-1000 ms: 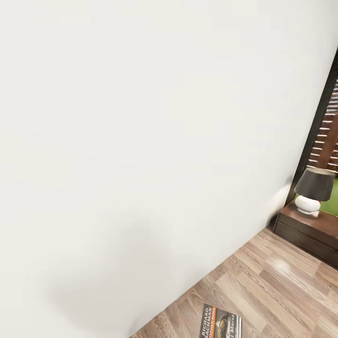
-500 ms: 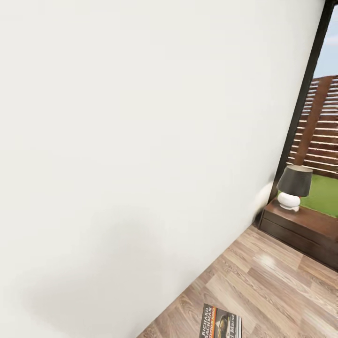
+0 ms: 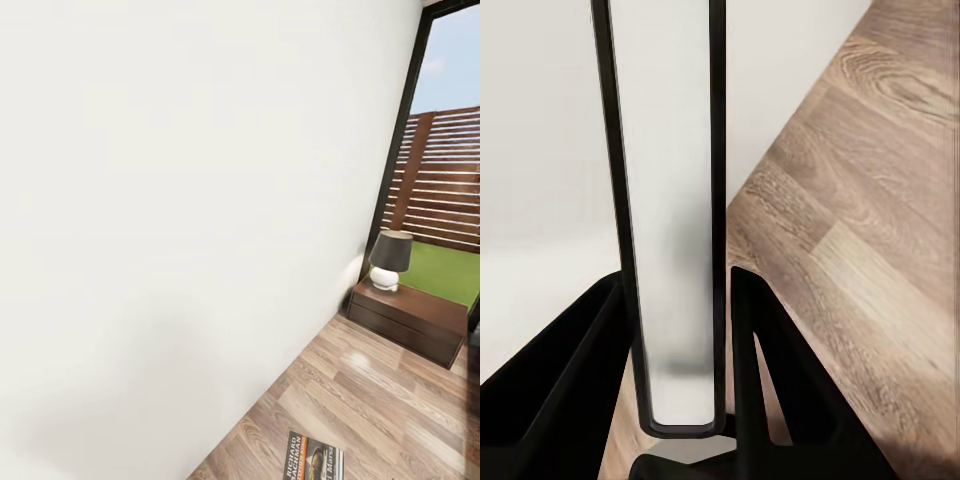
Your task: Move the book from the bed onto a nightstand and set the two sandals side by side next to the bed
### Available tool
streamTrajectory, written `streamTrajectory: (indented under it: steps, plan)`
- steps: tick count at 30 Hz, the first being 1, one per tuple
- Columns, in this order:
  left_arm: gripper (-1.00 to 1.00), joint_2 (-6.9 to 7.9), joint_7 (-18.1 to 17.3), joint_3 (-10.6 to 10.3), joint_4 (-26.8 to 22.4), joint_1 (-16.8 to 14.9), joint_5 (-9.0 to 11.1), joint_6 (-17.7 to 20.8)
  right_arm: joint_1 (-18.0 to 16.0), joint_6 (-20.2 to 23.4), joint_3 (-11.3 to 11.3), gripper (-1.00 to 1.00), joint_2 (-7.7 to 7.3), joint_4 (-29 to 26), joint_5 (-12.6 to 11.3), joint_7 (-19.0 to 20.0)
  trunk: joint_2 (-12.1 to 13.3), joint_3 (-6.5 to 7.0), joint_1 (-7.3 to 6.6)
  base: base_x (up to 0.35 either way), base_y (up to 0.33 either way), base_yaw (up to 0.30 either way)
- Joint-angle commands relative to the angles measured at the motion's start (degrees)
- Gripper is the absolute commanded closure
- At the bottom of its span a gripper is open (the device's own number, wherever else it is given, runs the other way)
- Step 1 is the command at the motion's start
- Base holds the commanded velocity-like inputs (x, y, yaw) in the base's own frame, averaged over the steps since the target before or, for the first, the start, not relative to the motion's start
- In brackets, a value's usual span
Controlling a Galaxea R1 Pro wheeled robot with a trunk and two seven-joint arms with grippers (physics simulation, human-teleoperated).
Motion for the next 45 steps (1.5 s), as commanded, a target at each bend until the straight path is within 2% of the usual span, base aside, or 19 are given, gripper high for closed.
streamTrajectory:
  steps: [1, 10, 20, 45]
  plan:
    - [-1.0, 0.01, -0.1, -0.4, 0.1, 0.0, 0.3, -0.2, -0.1, -0.2, 0.1, 1.0, -0.02, 0.3, -0.4, 0.2, -0.1, -0.08, 0.01, 0.0, 0.0, -0.195]
    - [-1.0, 0.01, -0.1, -0.4, 0.1, 0.0, 0.3, -0.2, -0.1, -0.2, 0.1, 1.0, -0.02, 0.3, -0.4, 0.2, -0.1, -0.08, 0.01, 0.006, 0.0, -0.195]
    - [-1.0, 0.01, -0.1, -0.4, 0.1, 0.0, 0.3, -0.2, -0.1, -0.2, 0.1, 1.0, -0.02, 0.3, -0.4, 0.2, -0.1, -0.08, 0.01, 0.205, 0.0, -0.195]
    - [-1.0, 0.01, -0.1, -0.4, 0.1, 0.0, 0.3, -0.2, -0.1, -0.2, 0.1, 1.0, -0.02, 0.3, -0.4, 0.2, -0.1, -0.08, 0.01, 0.006, 0.0, -0.195]
